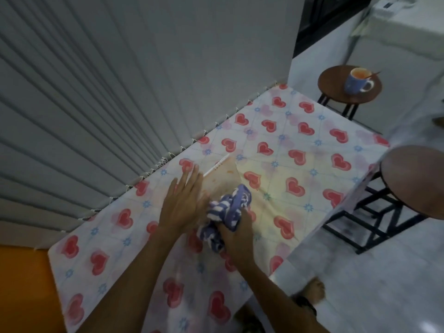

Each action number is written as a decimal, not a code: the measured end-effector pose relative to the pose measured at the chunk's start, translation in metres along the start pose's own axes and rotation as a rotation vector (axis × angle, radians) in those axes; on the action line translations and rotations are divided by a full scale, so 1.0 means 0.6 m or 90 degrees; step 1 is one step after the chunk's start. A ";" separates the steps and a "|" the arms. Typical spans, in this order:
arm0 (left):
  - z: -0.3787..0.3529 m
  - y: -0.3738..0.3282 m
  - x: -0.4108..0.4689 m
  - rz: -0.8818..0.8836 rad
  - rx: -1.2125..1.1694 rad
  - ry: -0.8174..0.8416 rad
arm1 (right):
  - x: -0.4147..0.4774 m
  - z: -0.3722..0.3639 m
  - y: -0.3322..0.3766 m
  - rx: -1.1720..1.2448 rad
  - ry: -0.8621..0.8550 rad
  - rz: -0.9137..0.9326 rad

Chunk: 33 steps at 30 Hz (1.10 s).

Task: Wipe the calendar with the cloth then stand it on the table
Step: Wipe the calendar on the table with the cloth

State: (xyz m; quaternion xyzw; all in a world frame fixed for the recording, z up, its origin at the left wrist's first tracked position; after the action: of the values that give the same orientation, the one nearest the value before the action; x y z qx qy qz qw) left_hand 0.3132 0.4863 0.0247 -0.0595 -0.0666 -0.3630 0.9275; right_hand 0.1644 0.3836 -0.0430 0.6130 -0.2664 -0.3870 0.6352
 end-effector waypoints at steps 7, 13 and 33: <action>-0.007 0.035 0.012 0.032 -0.288 0.083 | -0.040 -0.074 -0.015 0.044 0.018 -0.040; 0.003 0.109 -0.056 0.380 -0.393 -0.145 | -0.017 -0.066 -0.018 -0.011 -0.007 -0.041; -0.058 0.085 -0.123 0.685 -0.548 -0.139 | 0.024 -0.029 -0.001 -0.084 -0.020 0.018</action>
State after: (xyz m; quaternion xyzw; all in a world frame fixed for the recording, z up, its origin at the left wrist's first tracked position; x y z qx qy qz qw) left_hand 0.2971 0.5670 -0.0252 -0.4827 0.0290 0.1608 0.8604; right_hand 0.1864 0.3818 -0.0472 0.5596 -0.2587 -0.4043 0.6756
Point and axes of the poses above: each hand's wrist, its own x-axis towards the middle knuckle, its own z-axis out of the back of the hand, y = z × x, the point moved 8 cm from there along x, towards the middle knuckle, and after that the axes turned 13 degrees about -y, right-handed, at the moved point
